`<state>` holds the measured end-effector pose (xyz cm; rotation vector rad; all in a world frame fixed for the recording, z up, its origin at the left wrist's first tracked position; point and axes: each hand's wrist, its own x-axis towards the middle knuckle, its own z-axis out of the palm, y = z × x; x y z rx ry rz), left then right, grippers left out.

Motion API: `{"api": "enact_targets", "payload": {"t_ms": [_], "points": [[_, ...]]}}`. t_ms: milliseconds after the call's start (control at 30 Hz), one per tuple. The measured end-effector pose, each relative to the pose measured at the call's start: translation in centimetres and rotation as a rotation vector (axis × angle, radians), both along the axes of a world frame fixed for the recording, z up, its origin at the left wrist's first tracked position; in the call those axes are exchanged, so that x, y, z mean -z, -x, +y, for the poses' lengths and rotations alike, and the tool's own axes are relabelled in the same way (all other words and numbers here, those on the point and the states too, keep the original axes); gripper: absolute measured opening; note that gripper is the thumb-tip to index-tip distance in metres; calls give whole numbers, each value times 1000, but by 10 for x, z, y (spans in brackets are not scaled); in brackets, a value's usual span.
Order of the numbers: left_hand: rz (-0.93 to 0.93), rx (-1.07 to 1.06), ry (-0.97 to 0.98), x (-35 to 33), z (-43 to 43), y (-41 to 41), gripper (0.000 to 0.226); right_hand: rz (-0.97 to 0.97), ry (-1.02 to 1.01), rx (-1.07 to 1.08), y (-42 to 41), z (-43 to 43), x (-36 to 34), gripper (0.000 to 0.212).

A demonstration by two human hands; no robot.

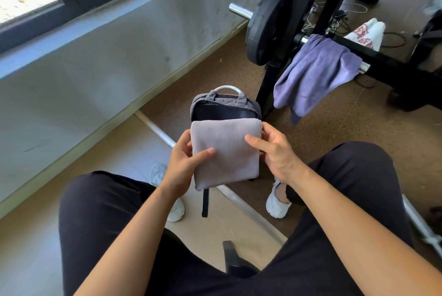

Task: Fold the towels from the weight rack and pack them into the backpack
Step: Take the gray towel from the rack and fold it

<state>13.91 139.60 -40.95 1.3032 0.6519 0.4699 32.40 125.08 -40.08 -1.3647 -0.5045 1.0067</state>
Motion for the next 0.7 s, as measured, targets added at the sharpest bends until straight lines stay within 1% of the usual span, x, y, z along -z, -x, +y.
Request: {"api": "enact_targets", "payload": {"t_ms": [100, 200, 300, 433, 533, 567, 667, 700], "points": [[12, 40, 55, 1, 2, -1, 53, -3, 50, -83, -5, -1, 2, 54], [47, 48, 101, 5, 3, -3, 58, -5, 93, -136, -9, -3, 3, 60], [82, 48, 107, 11, 4, -4, 66, -10, 116, -170, -10, -3, 6, 63], [107, 8, 130, 15, 5, -5, 73, 6, 129, -126, -9, -2, 8, 67], [67, -4, 167, 16, 9, -4, 78, 61, 121, -39, -6, 0, 7, 71], [46, 13, 169, 16, 10, -4, 75, 78, 117, -17, -6, 1, 8, 72], [-16, 70, 156, 15, 13, -3, 55, 137, 101, -4, -8, 1, 9, 82], [-40, 84, 159, 15, 13, -3, 53, 154, 90, -9, -9, 1, 8, 82]]}}
